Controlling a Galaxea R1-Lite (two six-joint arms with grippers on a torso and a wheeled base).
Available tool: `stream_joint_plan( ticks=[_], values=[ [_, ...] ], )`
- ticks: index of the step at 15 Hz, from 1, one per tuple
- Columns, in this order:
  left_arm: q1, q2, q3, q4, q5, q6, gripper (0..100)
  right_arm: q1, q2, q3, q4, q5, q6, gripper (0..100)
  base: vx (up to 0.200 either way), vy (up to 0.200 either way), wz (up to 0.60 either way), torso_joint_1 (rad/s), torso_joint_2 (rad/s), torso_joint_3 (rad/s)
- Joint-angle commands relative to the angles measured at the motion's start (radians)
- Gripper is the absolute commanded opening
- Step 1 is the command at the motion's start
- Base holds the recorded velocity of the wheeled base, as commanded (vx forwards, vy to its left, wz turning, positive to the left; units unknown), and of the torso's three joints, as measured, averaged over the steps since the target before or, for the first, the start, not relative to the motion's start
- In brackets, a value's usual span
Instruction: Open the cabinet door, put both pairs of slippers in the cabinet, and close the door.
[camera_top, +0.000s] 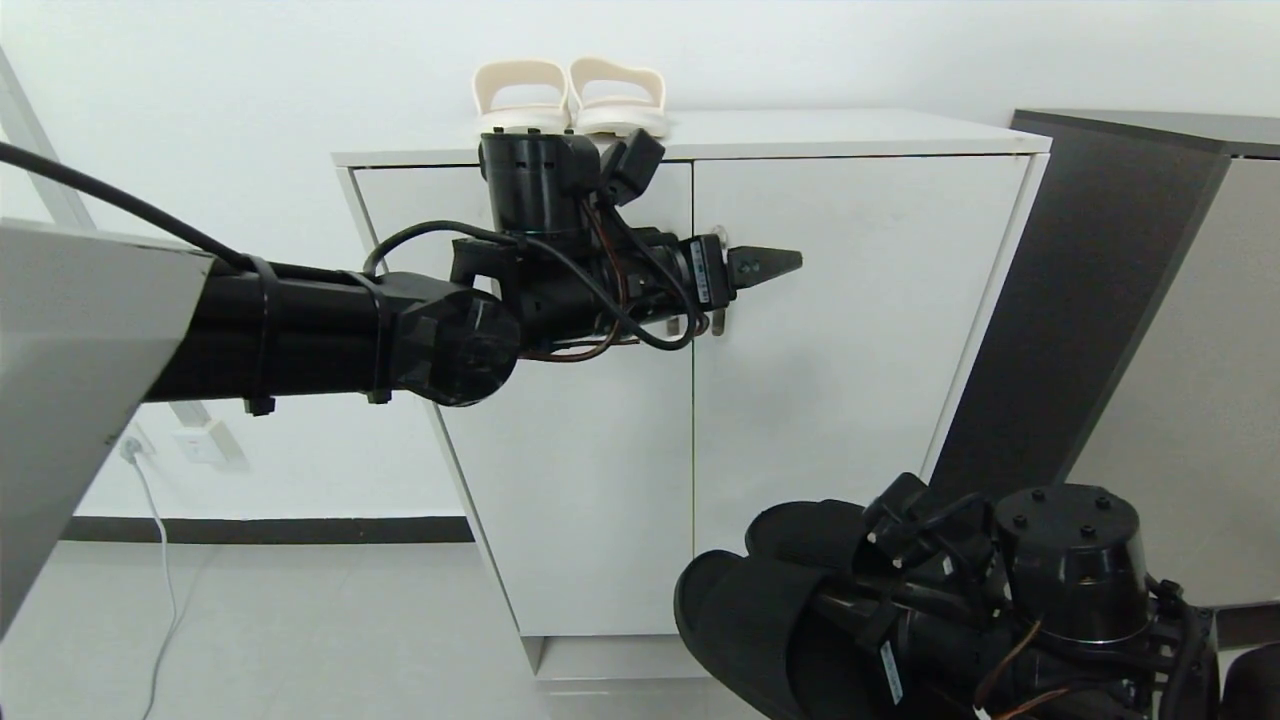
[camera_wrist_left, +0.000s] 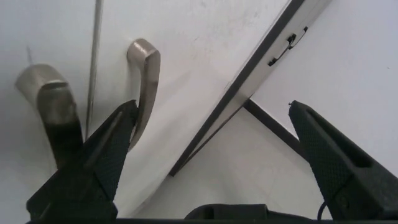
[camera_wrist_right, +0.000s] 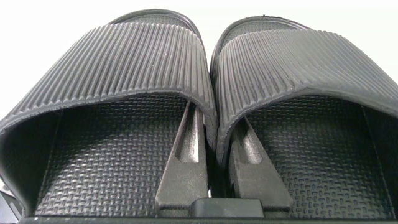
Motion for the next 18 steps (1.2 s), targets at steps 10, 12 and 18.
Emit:
stream_joint_plan(
  ticks=[10,12,18],
  values=[
    [-0.030,-0.138,0.185,-0.009,0.002,0.004,0,0.034,-0.008,0.104,-0.086,0.116,-0.042,0,0.000,0.000,0.00,0.000,0.00,0.000],
    [-0.040,-0.172,0.220,-0.011,0.002,0.005,0,0.039,-0.008,0.130,-0.094,0.144,-0.077,0,0.000,0.000,0.00,0.000,0.00,0.000],
    [-0.050,-0.300,0.357,-0.012,0.002,0.010,0,0.059,-0.016,0.142,-0.092,0.150,-0.084,0,0.000,0.000,0.00,0.000,0.00,0.000]
  ],
)
